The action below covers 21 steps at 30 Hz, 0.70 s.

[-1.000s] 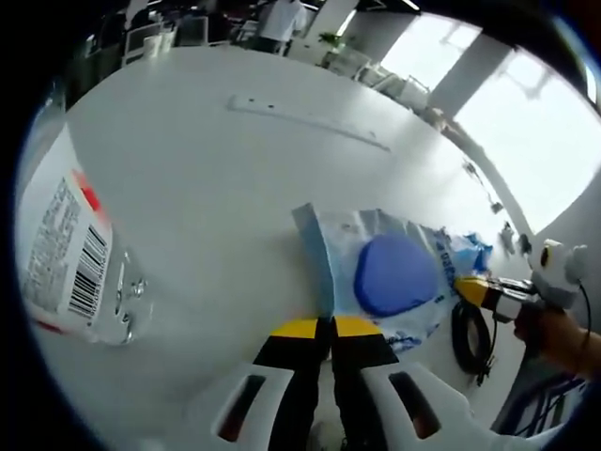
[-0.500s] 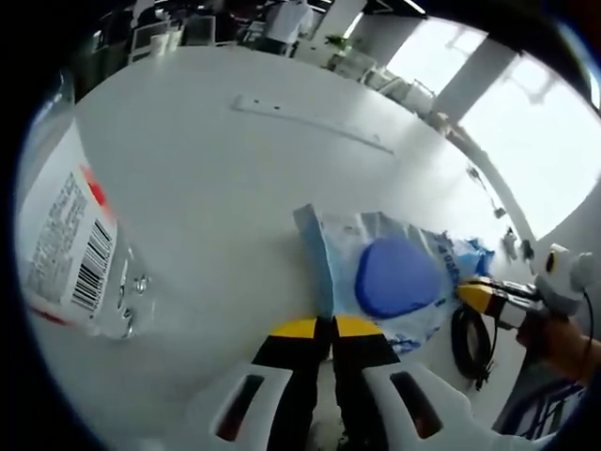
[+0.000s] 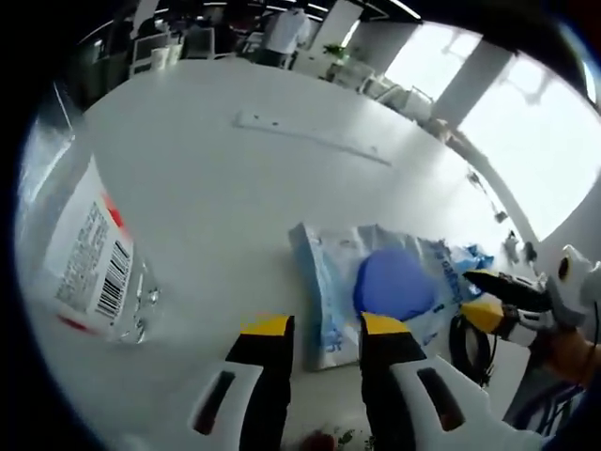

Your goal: Arrange the tabletop items into an orderly group along one side of the table until the central work area is clear of visible clutter.

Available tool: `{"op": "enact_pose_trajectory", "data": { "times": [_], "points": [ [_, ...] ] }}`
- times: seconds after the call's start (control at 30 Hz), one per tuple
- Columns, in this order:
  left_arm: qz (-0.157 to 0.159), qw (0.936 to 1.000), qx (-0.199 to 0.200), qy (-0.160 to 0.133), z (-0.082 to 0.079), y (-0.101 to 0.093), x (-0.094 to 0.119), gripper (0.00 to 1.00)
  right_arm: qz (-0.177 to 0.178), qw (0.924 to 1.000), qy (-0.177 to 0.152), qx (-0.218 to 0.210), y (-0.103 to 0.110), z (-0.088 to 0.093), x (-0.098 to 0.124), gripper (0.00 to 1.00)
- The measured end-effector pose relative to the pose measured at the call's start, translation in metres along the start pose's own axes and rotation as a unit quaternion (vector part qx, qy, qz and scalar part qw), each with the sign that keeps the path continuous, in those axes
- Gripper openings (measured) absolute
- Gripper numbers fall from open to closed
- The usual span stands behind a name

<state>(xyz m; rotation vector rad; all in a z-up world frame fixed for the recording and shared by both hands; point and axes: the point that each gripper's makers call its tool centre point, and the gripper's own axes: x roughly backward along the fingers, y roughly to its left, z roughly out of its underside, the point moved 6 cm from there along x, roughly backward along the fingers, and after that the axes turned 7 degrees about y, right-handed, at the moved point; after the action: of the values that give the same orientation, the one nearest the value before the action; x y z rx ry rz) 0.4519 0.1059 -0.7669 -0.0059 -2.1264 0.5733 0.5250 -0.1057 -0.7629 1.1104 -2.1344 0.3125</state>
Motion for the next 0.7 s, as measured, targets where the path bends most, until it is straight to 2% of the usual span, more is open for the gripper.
{"op": "enact_pose_trajectory", "data": {
  "times": [0.27, 0.43, 0.57, 0.7],
  "points": [
    [0.013, 0.9997, -0.013, -0.016, -0.003, -0.01, 0.009, 0.49, -0.008, 0.9996, -0.025, -0.003, 0.004, -0.005, 0.013, 0.46],
    [0.042, 0.9983, -0.029, -0.027, -0.004, -0.023, 0.018, 0.61, -0.013, 0.9993, -0.034, 0.0, 0.009, -0.007, 0.021, 0.53],
    [0.063, 0.9951, -0.061, -0.047, -0.008, -0.034, 0.03, 0.75, -0.014, 0.9991, -0.04, -0.001, 0.01, -0.008, 0.029, 0.55],
    [0.07, 0.9923, -0.081, -0.062, -0.009, -0.041, 0.041, 0.84, -0.012, 0.9989, -0.045, -0.006, 0.011, -0.008, 0.036, 0.57]
  ]
}}
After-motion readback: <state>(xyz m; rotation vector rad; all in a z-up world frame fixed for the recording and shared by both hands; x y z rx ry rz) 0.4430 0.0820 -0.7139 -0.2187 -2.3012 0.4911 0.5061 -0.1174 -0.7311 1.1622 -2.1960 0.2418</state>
